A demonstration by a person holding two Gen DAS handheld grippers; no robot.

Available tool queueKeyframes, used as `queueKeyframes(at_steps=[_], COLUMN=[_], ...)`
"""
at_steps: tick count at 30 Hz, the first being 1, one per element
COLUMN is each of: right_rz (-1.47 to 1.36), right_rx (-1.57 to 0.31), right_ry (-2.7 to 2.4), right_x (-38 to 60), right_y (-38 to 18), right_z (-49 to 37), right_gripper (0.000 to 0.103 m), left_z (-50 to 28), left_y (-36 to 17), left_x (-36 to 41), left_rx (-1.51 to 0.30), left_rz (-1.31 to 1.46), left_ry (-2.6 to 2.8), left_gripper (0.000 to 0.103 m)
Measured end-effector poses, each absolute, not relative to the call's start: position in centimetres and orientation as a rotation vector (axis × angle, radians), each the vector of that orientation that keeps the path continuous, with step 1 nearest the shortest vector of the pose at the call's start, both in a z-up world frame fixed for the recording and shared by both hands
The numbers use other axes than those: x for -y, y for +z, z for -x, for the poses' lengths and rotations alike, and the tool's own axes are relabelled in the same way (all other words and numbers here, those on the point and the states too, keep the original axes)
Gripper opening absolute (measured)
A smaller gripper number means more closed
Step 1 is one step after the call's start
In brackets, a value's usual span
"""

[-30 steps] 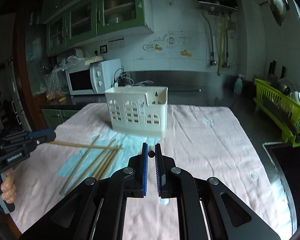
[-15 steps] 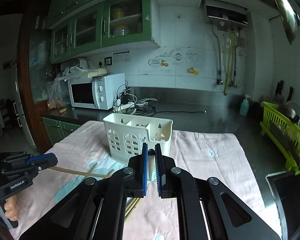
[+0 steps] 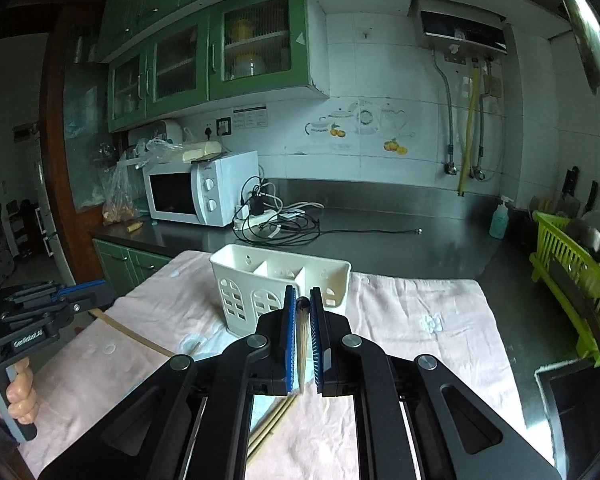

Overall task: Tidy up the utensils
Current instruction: 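Lift the held chopsticks with both grippers and carry them toward the white utensil holder, then lower both chopsticks into the white holder and open both grippers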

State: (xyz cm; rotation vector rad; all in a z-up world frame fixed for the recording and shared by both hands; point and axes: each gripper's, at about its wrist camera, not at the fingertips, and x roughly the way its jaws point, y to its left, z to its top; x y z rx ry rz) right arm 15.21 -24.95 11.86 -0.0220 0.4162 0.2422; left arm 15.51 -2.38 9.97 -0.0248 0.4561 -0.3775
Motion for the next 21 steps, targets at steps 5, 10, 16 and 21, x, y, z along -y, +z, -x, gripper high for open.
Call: queueKeyframes(at_steps=[5,10,16,21], right_rz=[0.057,0.059,0.067,0.075], right_rx=[-0.4,-0.39,-0.383,-0.366], right_ry=[0.252,0.271,0.282,0.287], right_x=[24.7,24.9,25.1,25.1], right_y=[13.3,14.8,16.5,18.3], right_z=[-15.5,-16.1,-17.3,-18.5], right_gripper=[0.007,0.007,0.007,0.007], left_z=[-16.6,-17.1,-18.3,-19.2], left_y=[11.4,12.8,14.1,15.7], left_x=[2.4,2.5,2.6,2.8], left_rx=[-0.448,-0.431,-0.427,-0.408], left_rz=[0.027,0.022,0.021,0.023], left_ry=[-0.375,-0.376,-0.374,-0.372], left_gripper=[0.005,0.004,0.004,0.004])
